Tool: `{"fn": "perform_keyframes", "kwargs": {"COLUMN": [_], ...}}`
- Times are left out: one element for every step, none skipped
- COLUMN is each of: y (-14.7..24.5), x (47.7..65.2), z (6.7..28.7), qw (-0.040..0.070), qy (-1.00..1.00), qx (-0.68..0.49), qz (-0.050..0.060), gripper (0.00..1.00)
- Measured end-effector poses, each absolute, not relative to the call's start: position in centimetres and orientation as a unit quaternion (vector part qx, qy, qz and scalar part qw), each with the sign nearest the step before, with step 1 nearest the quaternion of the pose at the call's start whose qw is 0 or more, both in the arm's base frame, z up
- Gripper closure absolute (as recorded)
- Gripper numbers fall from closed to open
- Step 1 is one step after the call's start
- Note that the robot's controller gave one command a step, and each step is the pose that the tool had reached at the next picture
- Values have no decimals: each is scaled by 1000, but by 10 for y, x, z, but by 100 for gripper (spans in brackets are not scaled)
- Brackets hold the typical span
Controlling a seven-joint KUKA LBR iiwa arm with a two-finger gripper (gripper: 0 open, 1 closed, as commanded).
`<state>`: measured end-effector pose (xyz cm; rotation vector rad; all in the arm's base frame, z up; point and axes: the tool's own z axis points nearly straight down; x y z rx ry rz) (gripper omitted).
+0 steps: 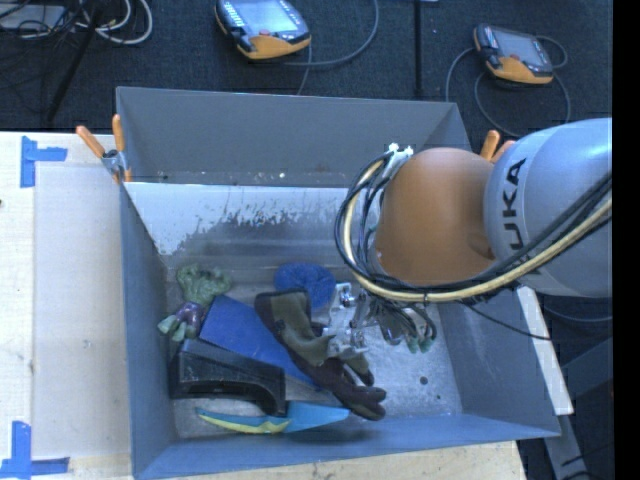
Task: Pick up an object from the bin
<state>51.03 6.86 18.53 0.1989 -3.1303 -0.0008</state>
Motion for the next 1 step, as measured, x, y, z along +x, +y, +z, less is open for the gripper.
{"fn": "perform_keyframes", "kwargs": {"y": [79], "x": [517], "z": [212], "qw": [-4], "qy": [-1000], "qx": [29], "qz": [0], "gripper": [100]}}
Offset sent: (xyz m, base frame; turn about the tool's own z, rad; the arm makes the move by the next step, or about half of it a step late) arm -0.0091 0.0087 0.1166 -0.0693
